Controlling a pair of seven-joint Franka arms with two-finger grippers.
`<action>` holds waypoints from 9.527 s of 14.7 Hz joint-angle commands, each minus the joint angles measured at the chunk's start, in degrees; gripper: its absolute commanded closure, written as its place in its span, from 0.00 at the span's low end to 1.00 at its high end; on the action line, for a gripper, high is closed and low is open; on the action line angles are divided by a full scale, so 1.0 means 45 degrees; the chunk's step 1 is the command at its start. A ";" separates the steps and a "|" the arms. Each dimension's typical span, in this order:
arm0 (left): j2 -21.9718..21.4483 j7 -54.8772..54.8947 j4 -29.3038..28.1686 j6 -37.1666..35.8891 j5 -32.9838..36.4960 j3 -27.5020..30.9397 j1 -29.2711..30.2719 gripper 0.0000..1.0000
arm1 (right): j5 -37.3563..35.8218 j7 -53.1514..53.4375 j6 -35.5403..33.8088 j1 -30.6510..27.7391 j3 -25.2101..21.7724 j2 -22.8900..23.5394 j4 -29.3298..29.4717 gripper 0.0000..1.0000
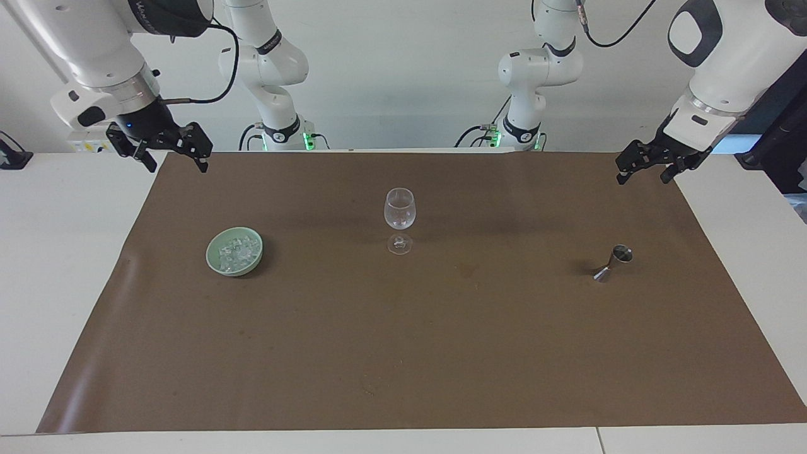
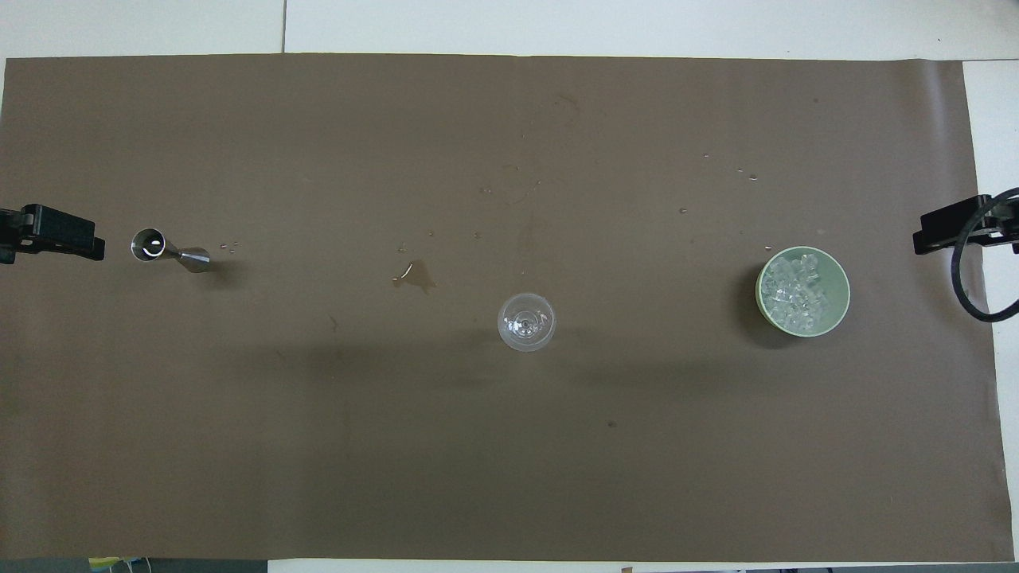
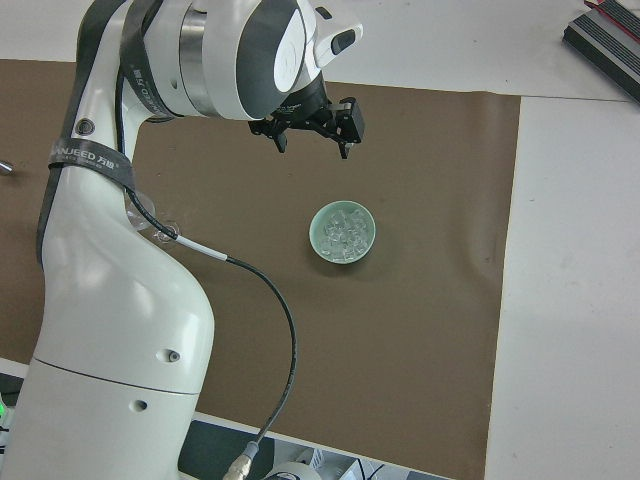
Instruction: Pour wine and add ice with both arms
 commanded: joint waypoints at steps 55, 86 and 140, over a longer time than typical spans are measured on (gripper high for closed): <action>0.5500 -1.1000 -0.4560 0.3393 -1.4780 0.0861 0.4587 0.00 | 0.0217 -0.0261 -0.0054 -0.0084 0.0057 -0.0267 -0.0327 0.00; 0.4487 -1.0903 -0.4560 0.0449 -1.4839 0.0919 0.4548 1.00 | 0.0237 -0.0203 0.0005 0.0053 0.0095 -0.0267 -0.0327 0.00; 0.1008 -2.6623 -0.3252 0.7124 0.1524 0.0803 -1.0060 1.00 | 0.1643 -0.5535 1.2446 -0.0279 0.0115 -0.0014 -1.0659 0.42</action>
